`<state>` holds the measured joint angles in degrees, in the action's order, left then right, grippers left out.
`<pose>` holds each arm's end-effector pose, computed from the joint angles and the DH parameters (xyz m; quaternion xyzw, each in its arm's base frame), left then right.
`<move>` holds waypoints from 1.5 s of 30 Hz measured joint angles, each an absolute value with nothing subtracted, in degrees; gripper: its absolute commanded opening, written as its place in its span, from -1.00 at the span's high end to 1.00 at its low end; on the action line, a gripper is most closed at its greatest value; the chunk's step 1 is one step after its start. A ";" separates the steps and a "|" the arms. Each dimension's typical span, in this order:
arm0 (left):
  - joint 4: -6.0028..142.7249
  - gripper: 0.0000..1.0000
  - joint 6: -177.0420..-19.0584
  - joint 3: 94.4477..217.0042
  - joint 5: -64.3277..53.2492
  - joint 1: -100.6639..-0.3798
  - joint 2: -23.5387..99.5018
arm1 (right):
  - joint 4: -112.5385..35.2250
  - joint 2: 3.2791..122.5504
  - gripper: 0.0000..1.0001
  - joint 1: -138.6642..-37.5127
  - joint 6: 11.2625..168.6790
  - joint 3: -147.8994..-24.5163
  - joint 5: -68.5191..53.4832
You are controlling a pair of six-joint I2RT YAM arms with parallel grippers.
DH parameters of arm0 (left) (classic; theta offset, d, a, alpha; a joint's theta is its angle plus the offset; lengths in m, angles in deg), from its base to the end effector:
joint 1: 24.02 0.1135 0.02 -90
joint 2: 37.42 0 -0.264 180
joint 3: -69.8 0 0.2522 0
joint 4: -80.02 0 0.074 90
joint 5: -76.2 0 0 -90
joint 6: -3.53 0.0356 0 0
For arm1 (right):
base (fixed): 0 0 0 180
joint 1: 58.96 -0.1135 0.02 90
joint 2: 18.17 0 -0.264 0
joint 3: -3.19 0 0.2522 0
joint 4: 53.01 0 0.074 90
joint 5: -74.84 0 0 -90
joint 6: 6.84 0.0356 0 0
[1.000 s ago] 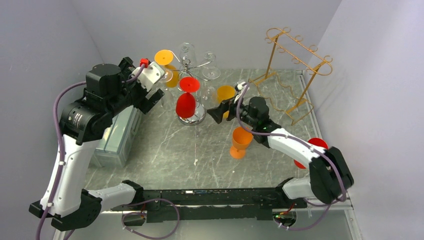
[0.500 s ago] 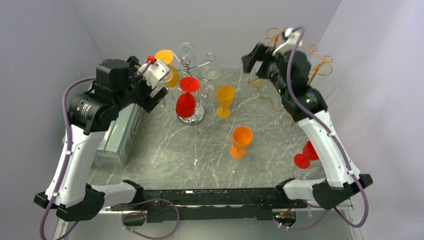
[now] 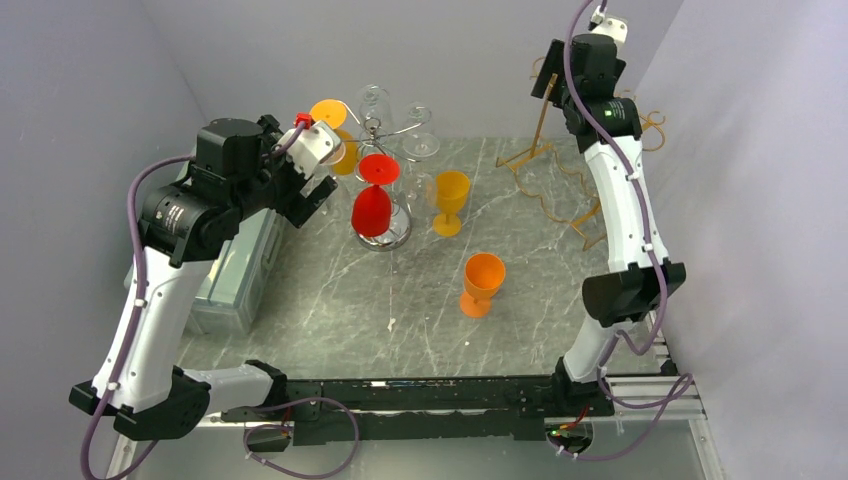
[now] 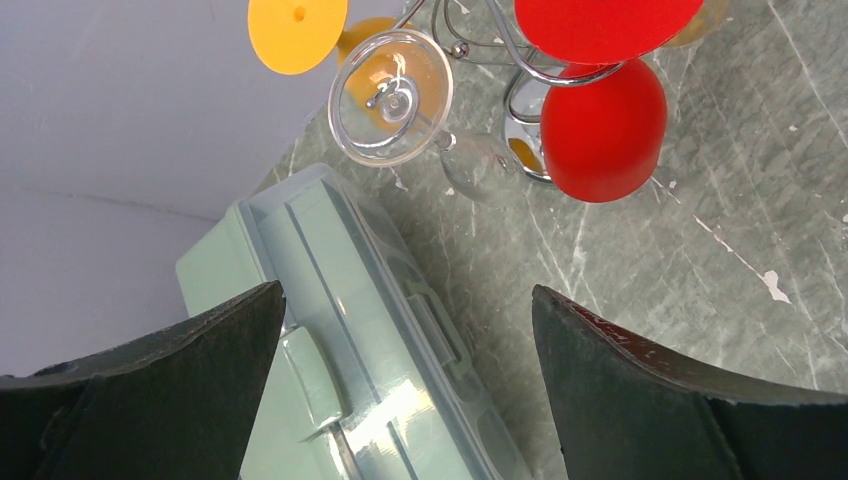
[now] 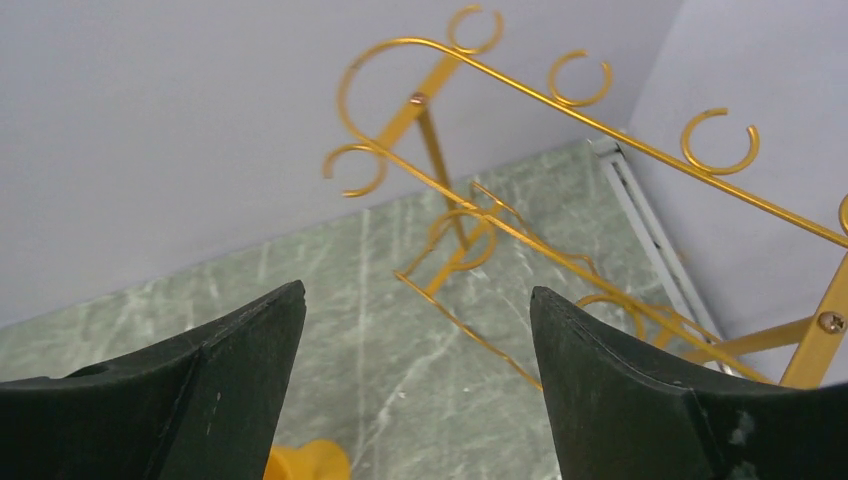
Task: Place the wine glass upside down on the wine glass rack
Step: Adjust the wine rack at the center of the board.
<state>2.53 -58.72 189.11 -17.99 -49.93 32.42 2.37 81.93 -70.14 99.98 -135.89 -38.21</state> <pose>0.1717 -0.0805 0.5016 0.3699 0.7730 0.0396 0.5140 0.3605 0.0571 0.5019 0.1581 0.7777 -0.0132 0.6082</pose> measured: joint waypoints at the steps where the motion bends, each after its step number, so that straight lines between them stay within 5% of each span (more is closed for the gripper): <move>1: 2.58 -0.99 -58.72 189.11 -17.96 -49.93 32.44 | 2.61 83.11 -0.65 -68.74 99.73 -135.89 -37.18; 27: 4.48 -0.99 -57.15 187.21 -18.29 -49.93 32.79 | -4.73 102.43 -0.46 -59.45 102.34 -145.92 -17.07; 45: 5.99 -0.99 -56.52 184.98 -18.75 -49.93 32.86 | -11.59 102.01 0.32 -58.89 107.41 -142.58 0.87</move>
